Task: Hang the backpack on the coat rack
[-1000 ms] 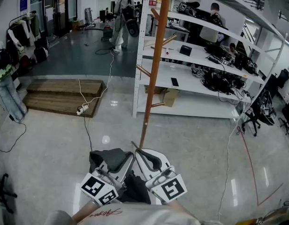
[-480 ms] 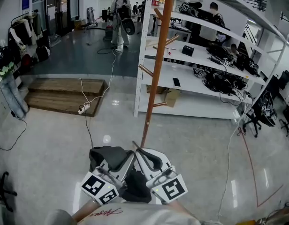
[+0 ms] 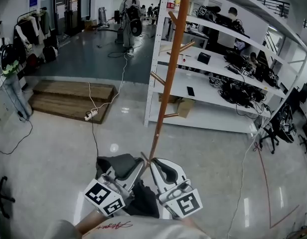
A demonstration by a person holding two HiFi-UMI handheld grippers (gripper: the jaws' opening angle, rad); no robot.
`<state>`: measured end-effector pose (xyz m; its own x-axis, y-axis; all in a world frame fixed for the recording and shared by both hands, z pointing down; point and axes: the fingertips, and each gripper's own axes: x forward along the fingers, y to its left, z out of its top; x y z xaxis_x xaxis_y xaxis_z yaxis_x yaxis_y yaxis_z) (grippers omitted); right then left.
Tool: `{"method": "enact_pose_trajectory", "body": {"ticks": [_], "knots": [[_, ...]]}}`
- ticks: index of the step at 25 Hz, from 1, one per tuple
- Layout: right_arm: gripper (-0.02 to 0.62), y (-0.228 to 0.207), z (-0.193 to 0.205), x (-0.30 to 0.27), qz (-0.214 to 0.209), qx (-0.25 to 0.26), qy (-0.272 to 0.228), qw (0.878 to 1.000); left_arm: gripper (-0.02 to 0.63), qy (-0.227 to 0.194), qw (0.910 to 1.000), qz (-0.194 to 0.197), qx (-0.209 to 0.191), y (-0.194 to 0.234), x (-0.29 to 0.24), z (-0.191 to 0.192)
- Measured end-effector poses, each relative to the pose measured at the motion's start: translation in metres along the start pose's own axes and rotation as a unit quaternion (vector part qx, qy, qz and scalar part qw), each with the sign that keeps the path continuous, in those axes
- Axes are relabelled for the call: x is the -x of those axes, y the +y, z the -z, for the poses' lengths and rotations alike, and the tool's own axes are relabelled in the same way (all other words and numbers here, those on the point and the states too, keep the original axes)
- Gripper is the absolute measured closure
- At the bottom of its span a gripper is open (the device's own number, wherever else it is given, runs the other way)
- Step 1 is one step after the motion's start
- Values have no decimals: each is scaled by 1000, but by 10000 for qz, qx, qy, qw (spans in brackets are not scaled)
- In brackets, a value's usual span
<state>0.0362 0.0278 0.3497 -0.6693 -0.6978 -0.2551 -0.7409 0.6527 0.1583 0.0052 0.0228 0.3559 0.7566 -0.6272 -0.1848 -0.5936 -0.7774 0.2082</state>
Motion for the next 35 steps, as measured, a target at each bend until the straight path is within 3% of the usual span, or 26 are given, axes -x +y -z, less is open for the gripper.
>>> {"method": "enact_pose_trajectory", "body": {"ticks": [11,19,28,35], "knots": [[572,-20,9,-7,-269,-318,-75,9991,581,-459,9981,-240,-330,26,-22,-43],[572,-38,30,-47,-421,-419,5,9982,581,-453,9981,-268,-329,71,-46,-52],[572,-89,50,-121,-231,-316,-99,9992,581,-153,9997,61,-172,151,-92,-53],[572,-121,43,-173,40,-75,-435,9990,581,65,9986,507,-105,214,-128,-74]]}}
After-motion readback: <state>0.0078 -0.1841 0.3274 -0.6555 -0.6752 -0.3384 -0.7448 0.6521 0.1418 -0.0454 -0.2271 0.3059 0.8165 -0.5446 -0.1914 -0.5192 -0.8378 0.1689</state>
